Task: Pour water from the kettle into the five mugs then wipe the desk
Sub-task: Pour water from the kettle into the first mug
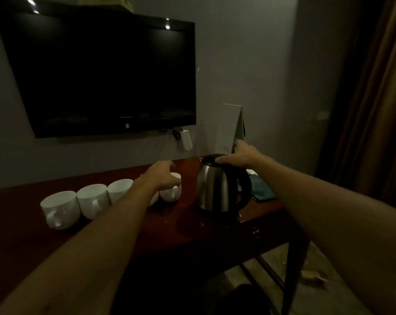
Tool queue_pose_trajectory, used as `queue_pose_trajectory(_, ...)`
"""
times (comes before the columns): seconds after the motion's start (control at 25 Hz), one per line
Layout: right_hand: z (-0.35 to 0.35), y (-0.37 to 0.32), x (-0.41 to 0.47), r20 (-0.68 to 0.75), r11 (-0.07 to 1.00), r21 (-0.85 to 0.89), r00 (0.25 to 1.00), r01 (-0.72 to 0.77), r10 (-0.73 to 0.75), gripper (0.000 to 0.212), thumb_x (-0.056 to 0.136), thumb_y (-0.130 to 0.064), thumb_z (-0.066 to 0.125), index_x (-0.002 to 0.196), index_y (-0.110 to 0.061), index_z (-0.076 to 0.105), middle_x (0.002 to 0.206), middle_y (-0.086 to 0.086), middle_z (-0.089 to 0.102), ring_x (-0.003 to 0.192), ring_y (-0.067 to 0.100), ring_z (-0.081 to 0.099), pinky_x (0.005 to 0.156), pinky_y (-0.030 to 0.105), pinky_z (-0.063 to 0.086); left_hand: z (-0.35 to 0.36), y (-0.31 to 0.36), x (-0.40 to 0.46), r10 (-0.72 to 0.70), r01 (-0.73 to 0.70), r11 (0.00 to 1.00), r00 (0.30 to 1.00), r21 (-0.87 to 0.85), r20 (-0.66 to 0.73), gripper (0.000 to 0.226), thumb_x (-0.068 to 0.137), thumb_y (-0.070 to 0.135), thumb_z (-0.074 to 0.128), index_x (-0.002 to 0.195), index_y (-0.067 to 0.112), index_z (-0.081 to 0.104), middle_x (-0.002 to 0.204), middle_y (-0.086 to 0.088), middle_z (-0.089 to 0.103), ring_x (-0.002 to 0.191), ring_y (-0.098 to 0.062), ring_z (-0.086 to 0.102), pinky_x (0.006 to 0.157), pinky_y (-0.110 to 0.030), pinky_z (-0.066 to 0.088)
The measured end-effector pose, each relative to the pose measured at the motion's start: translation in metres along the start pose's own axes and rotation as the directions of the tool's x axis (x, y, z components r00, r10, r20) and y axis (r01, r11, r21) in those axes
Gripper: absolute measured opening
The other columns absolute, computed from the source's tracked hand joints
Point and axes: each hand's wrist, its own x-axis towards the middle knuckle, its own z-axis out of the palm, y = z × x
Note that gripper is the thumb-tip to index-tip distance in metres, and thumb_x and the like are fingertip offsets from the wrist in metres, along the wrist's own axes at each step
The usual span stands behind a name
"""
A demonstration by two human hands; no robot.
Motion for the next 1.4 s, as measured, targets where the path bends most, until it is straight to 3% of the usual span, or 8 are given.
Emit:
queue_pose_trajectory(0.16,0.019,0.032,-0.016,0.125,0.986,0.163,0.992,-0.025,0.004,0.089,0.071,-0.045,0.084,0.142,-0.015,0.041,0.135,0.01,0.054,0.112,0.03,0.06,0.097,0.046,0.053,0.033,-0.007,-0.009,-0.202,0.187,0.971,0.975,-0.152,-0.093,0.06,0.087,0.023,0.066,0.14,0.007,0.043,0.136,-0.016,0.05,0.122,-0.031,0.05,0.095,-0.04,0.046)
queue_pose_trajectory(0.28,0.043,0.046,-0.025,-0.066,0.913,0.399,0.996,0.084,-0.063,0.069,0.071,-0.042,0.085,0.129,-0.018,0.056,0.118,0.006,0.064,0.09,0.022,0.069,0.071,0.035,0.062,0.055,-0.006,-0.008,-0.363,0.315,0.905,0.923,-0.287,-0.13,0.056,0.09,0.027,0.062,0.137,0.004,0.043,0.131,-0.018,0.054,0.118,-0.034,0.052,0.089,-0.04,0.047)
queue_pose_trajectory(0.44,0.059,0.048,-0.023,-0.284,0.893,0.408,0.956,0.192,-0.076,0.055,0.066,-0.049,0.086,0.112,-0.024,0.07,0.107,0.0,0.071,0.1,0.02,0.067,0.084,0.043,0.059,0.078,-0.008,0.006,-0.491,0.39,0.842,0.84,-0.372,-0.231,0.044,0.091,0.033,0.062,0.123,0.003,0.055,0.121,-0.015,0.062,0.117,-0.032,0.053,0.085,-0.035,0.038)
queue_pose_trajectory(0.68,0.06,0.05,-0.017,-0.289,0.883,0.411,0.951,0.224,-0.107,0.052,0.066,-0.044,0.087,0.107,-0.015,0.075,0.095,0.003,0.075,0.09,0.019,0.07,0.082,0.042,0.06,0.091,0.009,0.024,-0.572,0.448,0.792,0.782,-0.414,-0.248,0.054,0.095,0.028,0.061,0.139,0.002,0.044,0.136,-0.014,0.053,0.126,-0.029,0.048,0.089,-0.034,0.036)
queue_pose_trajectory(0.88,0.058,0.047,-0.02,-0.283,0.879,0.422,0.953,0.222,-0.105,0.044,0.069,-0.04,0.087,0.1,-0.013,0.073,0.089,0.0,0.072,0.086,0.017,0.07,0.072,0.028,0.057,0.095,0.007,0.023,-0.565,0.459,0.804,0.79,-0.378,-0.24,0.068,0.086,0.037,0.072,0.138,0.001,0.046,0.132,-0.016,0.055,0.124,-0.032,0.048,0.094,-0.043,0.043)
queue_pose_trajectory(1.04,0.059,0.046,-0.021,-0.293,0.874,0.427,0.95,0.23,-0.107,0.049,0.068,-0.037,0.088,0.104,-0.008,0.073,0.089,0.002,0.072,0.084,0.015,0.069,0.061,0.019,0.049,0.094,-0.012,0.016,-0.521,0.417,0.838,0.804,-0.352,-0.286,0.057,0.08,0.041,0.076,0.122,0.007,0.058,0.121,-0.013,0.06,0.115,-0.031,0.054,0.083,-0.043,0.049)
queue_pose_trajectory(1.2,0.057,0.046,-0.022,-0.274,0.869,0.435,0.954,0.237,-0.123,0.048,0.067,-0.037,0.089,0.101,-0.007,0.074,0.086,0.0,0.072,0.08,0.012,0.069,0.059,0.017,0.047,0.09,-0.027,0.008,-0.447,0.358,0.877,0.853,-0.32,-0.27,0.052,0.08,0.045,0.075,0.117,0.012,0.058,0.112,-0.008,0.064,0.107,-0.027,0.059,0.072,-0.037,0.042)
queue_pose_trajectory(1.4,0.056,0.047,-0.027,-0.217,0.849,0.463,0.961,0.254,-0.169,0.046,0.067,-0.035,0.089,0.098,-0.006,0.073,0.086,0.001,0.073,0.084,0.015,0.07,0.061,0.018,0.048,0.084,-0.044,0.005,-0.369,0.309,0.913,0.902,-0.265,-0.222,0.053,0.071,0.058,0.076,0.101,0.016,0.062,0.096,-0.002,0.067,0.093,-0.024,0.062,0.074,-0.04,0.051)
